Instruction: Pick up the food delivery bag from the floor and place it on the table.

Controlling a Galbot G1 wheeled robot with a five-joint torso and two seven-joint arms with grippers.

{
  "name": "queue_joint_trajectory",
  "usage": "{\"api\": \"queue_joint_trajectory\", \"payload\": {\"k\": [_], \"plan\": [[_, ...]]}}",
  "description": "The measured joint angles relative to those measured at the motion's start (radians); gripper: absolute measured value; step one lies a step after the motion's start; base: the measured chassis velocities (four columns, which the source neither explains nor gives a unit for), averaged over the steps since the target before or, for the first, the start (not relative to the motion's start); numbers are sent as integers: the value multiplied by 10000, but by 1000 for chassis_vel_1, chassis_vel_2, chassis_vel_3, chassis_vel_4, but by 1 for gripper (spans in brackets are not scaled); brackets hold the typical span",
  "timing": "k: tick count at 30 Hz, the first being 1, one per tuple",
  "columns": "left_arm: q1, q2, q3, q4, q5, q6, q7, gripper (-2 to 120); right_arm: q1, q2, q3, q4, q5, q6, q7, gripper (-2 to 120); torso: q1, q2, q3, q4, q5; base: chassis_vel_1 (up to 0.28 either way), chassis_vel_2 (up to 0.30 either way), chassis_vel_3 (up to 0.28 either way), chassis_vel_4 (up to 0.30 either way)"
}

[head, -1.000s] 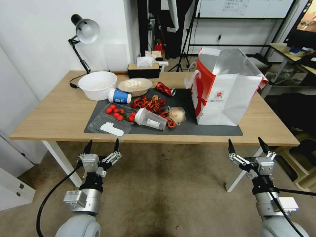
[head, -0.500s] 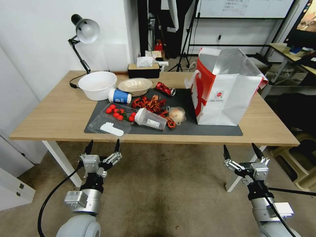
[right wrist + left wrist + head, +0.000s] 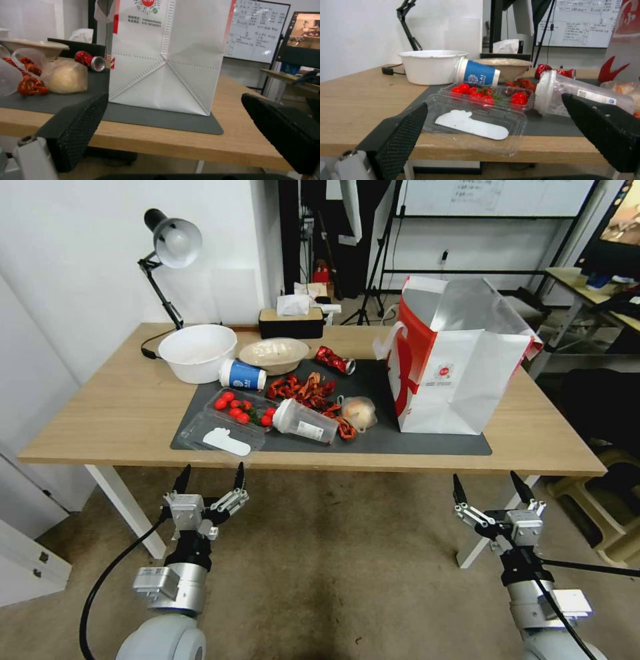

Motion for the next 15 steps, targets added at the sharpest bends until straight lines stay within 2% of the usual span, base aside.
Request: {"api": "queue_joint_trajectory", "payload": {"k": [15], "plan": [[17, 23, -8, 6, 1, -30, 11, 100, 0, -14, -15, 92, 18, -147, 93, 100, 0, 0, 0, 0, 0, 0, 0, 0, 0]]}}
